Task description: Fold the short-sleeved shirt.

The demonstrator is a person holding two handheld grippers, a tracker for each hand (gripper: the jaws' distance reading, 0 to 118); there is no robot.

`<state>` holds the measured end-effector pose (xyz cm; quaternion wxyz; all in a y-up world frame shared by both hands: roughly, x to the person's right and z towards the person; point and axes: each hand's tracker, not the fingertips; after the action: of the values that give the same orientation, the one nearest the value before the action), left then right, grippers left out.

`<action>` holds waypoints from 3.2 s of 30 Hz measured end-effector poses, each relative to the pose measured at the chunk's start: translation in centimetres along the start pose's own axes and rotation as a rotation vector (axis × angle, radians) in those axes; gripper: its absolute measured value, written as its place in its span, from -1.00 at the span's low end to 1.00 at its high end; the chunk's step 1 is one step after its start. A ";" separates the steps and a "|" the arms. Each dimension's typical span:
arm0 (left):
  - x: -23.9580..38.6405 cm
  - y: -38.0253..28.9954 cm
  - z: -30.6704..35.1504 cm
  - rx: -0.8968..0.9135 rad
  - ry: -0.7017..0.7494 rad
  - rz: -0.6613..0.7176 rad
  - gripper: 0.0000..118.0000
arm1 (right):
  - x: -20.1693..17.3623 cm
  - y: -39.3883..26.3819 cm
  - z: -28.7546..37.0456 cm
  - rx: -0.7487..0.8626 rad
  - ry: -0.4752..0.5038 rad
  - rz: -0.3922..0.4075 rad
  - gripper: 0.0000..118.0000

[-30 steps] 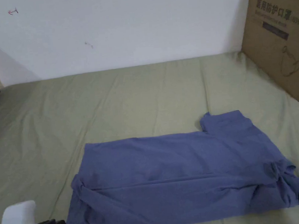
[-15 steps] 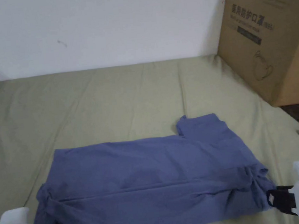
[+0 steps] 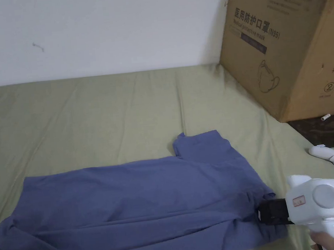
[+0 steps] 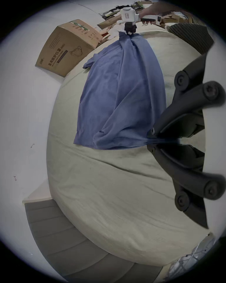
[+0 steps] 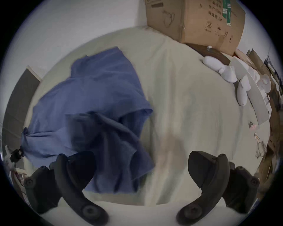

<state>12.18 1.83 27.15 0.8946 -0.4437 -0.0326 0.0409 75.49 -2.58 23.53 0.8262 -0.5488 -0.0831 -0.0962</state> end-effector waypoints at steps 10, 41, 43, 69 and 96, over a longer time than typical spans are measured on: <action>-1.0 0.3 0.2 -0.006 -0.022 0.026 -0.90 | -2.1 -1.5 3.3 0.017 0.035 0.135 -0.85; -2.6 -5.3 9.9 0.032 -0.165 0.191 0.90 | -0.6 -13.6 14.0 0.113 0.169 0.083 0.96; -1.6 -4.5 10.4 0.068 -0.159 0.132 0.88 | -1.6 -12.5 15.1 0.138 0.175 0.126 0.95; -1.8 9.6 -13.4 -0.183 0.006 -0.051 0.71 | -8.1 -1.5 8.0 0.227 0.359 0.067 -1.00; -3.7 9.6 -3.0 -0.018 -0.158 -0.048 -0.93 | -10.2 12.1 -2.7 0.054 0.058 0.250 -0.99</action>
<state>8.34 4.83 17.60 0.8860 -0.4461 -0.1140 0.0541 68.78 0.19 9.26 0.8484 -0.5293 0.0075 -0.0059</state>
